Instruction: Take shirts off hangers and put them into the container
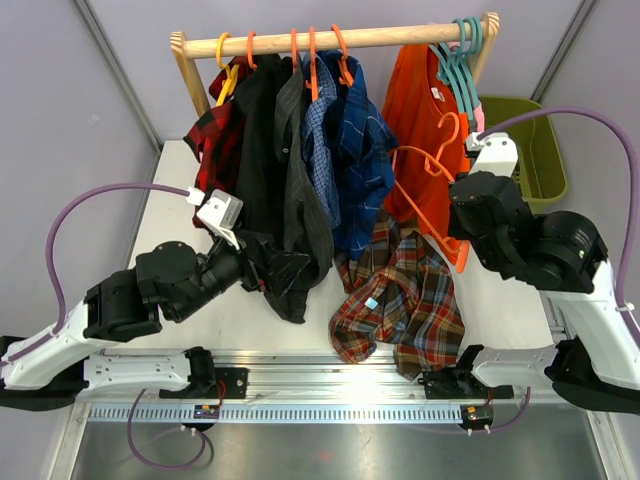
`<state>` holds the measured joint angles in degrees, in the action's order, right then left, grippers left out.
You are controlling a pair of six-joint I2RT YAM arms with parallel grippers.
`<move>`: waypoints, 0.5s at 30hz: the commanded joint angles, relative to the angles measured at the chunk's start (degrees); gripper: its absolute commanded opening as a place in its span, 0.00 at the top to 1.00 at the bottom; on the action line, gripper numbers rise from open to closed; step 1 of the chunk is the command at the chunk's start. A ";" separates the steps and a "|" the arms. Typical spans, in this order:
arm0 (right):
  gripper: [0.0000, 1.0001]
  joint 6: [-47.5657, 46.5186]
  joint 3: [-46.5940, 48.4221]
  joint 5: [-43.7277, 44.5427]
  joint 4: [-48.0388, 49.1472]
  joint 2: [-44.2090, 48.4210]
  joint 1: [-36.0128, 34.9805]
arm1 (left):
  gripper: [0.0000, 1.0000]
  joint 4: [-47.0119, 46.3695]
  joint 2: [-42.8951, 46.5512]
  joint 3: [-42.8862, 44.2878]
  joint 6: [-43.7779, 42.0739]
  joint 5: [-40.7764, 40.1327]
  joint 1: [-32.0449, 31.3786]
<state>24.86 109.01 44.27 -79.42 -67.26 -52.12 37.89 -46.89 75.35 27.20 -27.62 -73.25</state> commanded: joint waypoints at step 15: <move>1.00 -3.33 8.05 18.66 -13.48 0.91 2.02 | 0.01 -1.77 2.42 -2.49 2.07 -1.04 -0.31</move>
<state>21.78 115.13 57.21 -78.96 -65.89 -50.94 38.04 -44.38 72.88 28.62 -27.70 -73.30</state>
